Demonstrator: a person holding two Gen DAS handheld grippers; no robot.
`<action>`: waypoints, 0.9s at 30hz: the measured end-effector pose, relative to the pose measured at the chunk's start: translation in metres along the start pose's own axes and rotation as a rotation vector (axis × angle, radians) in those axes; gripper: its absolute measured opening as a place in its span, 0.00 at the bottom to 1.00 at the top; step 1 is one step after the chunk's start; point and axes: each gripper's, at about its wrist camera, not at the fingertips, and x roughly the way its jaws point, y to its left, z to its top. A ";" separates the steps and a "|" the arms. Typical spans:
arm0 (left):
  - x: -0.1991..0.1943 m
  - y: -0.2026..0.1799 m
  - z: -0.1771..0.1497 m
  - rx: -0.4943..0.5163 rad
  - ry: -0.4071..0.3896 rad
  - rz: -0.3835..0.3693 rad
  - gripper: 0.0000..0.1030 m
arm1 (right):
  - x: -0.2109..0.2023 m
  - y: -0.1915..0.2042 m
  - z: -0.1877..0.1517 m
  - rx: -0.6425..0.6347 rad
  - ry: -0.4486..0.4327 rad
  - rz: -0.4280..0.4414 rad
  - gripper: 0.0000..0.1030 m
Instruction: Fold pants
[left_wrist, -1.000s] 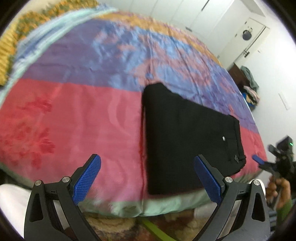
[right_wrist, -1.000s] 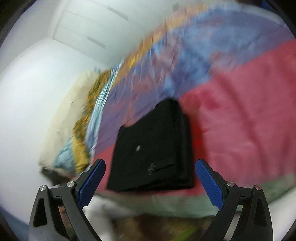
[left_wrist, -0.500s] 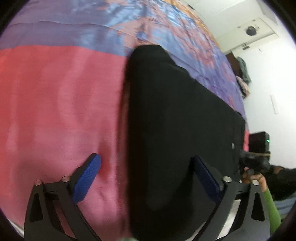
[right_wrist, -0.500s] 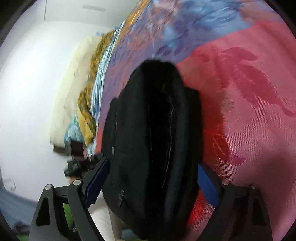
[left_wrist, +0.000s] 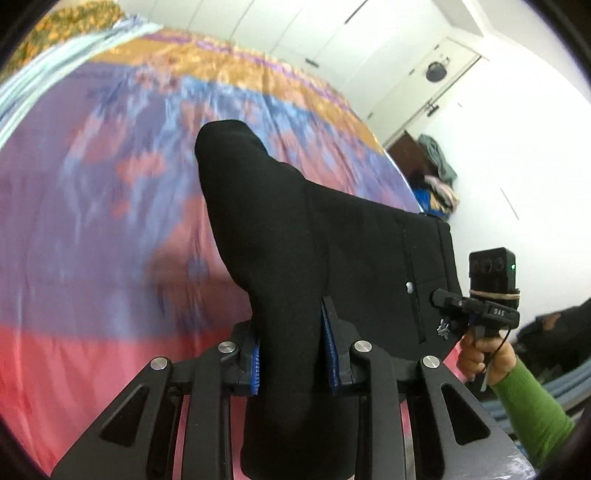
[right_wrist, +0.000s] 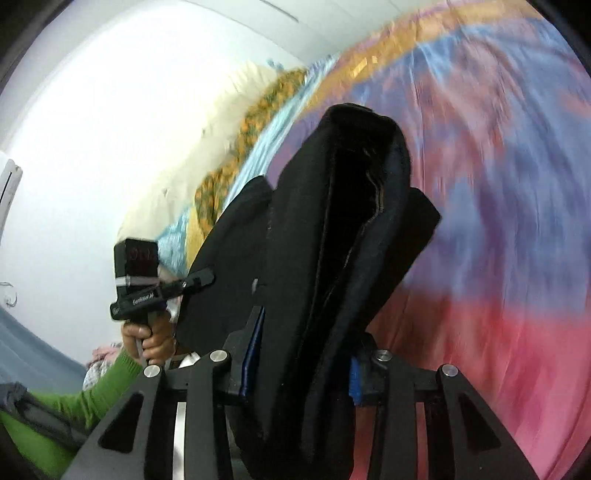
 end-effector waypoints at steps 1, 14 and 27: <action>0.012 0.001 0.007 0.030 -0.002 0.047 0.41 | 0.006 -0.009 0.012 -0.001 -0.007 -0.025 0.38; 0.008 -0.009 -0.088 0.187 -0.059 0.486 0.91 | -0.026 -0.031 -0.040 0.075 -0.095 -0.531 0.87; -0.035 -0.093 -0.174 0.176 -0.048 0.476 0.94 | -0.032 0.118 -0.188 -0.123 -0.097 -0.927 1.00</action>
